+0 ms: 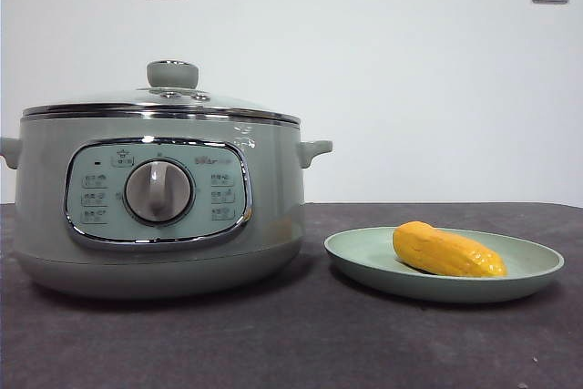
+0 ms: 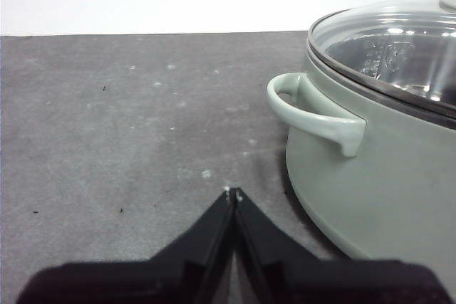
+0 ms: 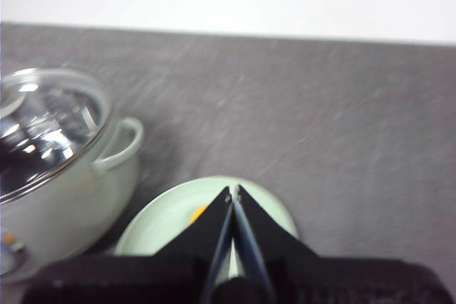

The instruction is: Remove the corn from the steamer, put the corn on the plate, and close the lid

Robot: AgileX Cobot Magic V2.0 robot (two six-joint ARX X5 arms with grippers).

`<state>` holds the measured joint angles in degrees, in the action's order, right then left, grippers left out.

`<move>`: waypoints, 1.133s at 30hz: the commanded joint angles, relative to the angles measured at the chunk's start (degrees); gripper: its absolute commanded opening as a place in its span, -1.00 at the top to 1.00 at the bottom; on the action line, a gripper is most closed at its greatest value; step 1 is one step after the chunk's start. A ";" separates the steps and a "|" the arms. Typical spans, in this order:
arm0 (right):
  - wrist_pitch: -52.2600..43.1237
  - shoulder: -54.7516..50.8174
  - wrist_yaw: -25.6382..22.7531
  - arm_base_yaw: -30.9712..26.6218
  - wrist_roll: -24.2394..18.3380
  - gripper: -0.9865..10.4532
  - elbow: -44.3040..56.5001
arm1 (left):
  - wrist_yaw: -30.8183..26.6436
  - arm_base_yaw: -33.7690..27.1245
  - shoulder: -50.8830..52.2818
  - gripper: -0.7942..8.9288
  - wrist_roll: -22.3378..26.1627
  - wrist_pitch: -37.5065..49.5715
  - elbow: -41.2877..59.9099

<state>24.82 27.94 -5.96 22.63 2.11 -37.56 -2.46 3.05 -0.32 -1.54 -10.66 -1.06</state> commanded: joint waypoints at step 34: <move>-12.98 -27.34 11.63 -17.31 -4.15 0.83 36.52 | -0.26 -0.17 0.11 0.84 -0.15 0.33 0.85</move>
<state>11.90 0.58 5.80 5.34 -2.52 -1.80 -2.52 3.05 -0.32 -1.54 -10.63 -1.06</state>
